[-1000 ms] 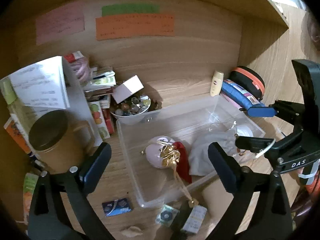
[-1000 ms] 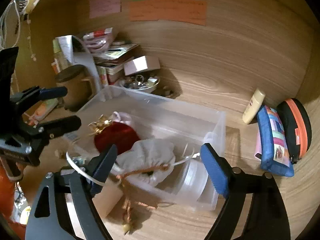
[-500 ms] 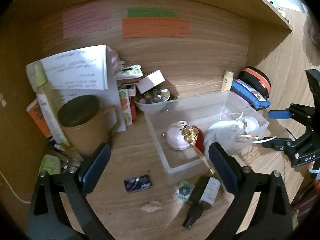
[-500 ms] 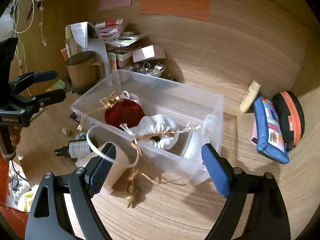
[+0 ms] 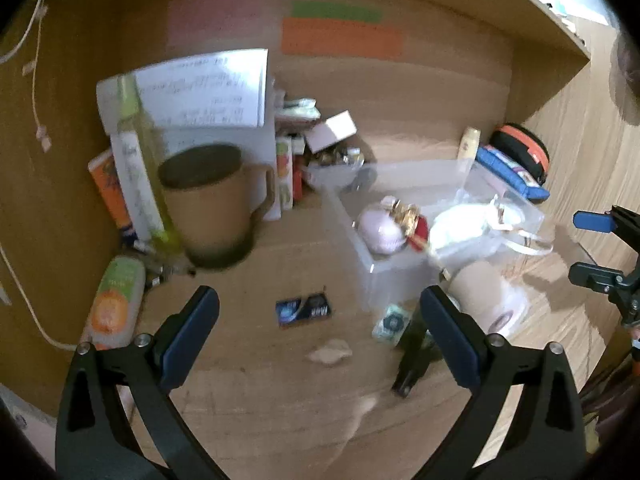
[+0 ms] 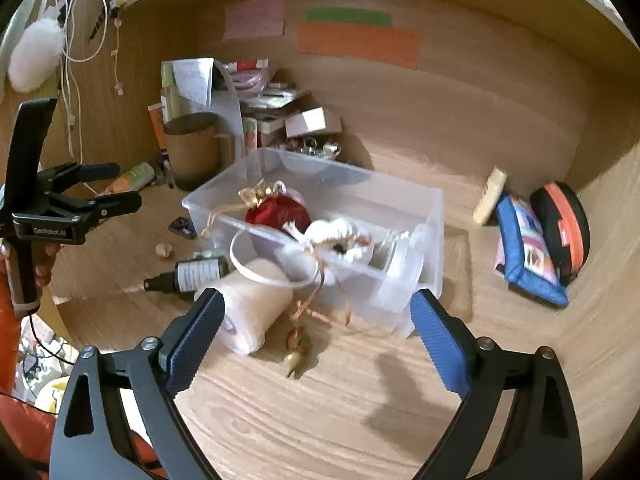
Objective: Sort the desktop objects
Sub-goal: 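Withdraw both grippers from the box back toward the desk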
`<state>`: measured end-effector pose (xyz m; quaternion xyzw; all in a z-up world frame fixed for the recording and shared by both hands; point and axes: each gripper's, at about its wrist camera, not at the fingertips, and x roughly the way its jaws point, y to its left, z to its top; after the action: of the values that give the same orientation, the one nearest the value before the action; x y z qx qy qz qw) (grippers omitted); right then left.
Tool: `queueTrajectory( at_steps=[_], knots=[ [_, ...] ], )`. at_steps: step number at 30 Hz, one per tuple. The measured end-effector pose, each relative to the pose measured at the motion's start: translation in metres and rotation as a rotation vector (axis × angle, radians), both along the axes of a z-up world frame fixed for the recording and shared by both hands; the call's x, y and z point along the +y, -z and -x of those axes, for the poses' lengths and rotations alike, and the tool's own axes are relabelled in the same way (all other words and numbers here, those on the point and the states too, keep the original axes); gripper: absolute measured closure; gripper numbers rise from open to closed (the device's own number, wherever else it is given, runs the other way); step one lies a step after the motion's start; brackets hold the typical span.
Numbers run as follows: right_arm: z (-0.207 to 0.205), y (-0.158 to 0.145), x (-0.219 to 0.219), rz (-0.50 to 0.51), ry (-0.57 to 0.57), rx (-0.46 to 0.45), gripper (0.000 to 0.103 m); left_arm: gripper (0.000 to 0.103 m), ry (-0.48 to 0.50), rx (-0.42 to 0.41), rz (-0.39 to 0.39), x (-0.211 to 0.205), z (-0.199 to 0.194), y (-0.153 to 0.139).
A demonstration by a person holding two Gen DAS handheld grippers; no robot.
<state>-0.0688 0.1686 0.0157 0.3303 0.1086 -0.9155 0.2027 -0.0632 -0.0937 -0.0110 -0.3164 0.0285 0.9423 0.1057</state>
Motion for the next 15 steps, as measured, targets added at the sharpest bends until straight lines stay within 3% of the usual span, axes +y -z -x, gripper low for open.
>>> queueTrajectory(
  at_steps=[15],
  knots=[
    [0.011,0.066,0.012,0.010,0.102,-0.144,0.010,0.001,-0.040,-0.160,0.027,-0.006,0.008,0.062]
  ],
)
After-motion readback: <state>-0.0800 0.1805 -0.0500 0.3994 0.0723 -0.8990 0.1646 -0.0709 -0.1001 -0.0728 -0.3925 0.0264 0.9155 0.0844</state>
